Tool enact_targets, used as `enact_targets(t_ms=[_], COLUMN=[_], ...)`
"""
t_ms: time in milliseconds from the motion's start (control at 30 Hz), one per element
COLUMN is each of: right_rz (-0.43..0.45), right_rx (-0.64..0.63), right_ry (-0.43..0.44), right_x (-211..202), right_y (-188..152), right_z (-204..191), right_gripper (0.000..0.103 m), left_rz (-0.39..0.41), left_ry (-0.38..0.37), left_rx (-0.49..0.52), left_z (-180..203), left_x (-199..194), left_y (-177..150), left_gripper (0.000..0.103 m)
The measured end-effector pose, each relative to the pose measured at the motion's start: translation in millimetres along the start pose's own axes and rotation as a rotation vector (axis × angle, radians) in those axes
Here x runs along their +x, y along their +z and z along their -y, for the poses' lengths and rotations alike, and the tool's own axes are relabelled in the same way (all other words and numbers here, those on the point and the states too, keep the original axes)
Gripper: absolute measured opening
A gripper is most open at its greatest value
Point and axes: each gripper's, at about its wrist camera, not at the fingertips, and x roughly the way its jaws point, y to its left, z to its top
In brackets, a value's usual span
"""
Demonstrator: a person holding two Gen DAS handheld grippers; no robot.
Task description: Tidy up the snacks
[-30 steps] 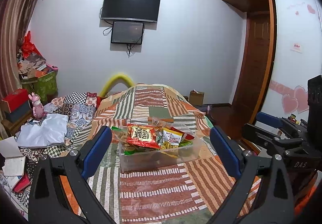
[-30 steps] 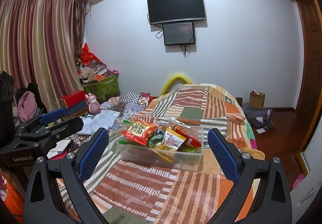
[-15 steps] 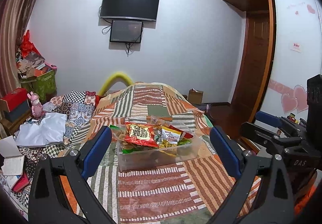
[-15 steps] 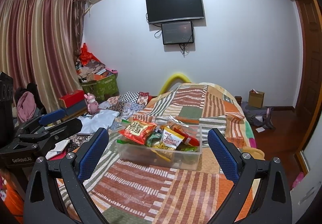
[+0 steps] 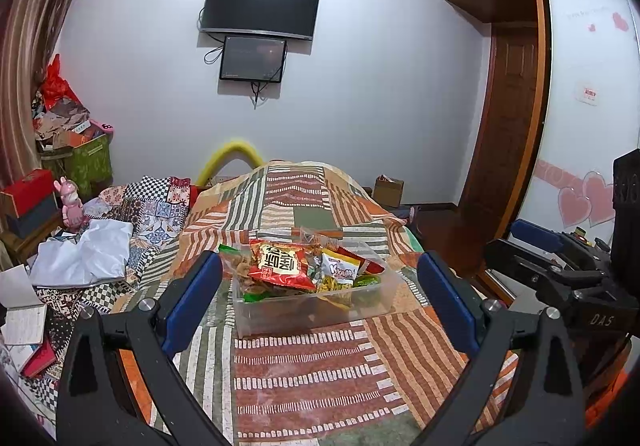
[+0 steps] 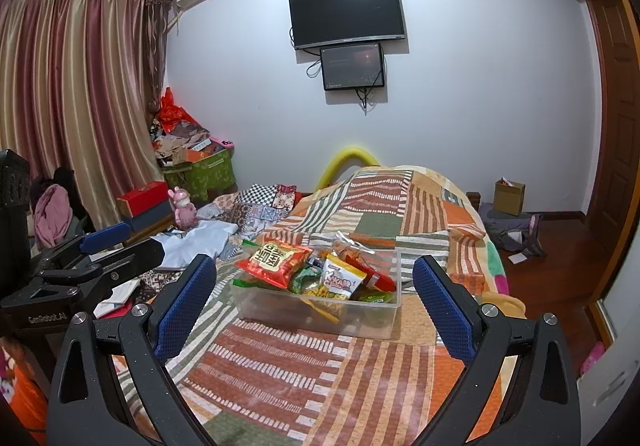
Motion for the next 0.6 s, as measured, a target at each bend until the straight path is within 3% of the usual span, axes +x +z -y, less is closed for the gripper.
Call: enact_targets(t_ms=[600], right_rz=[0.007], right_rx=[0.012], right_ry=[0.001], right_x=[-0.6], right_y=[0.4], right_z=[1.4], right_gripper=[0.099], left_rz=[-0.006], left_ry=[-0.018], left_rx=[0.016], left_z=[2.5], left_x=[0.3], left_y=[-4.0], left_gripper=[0.099])
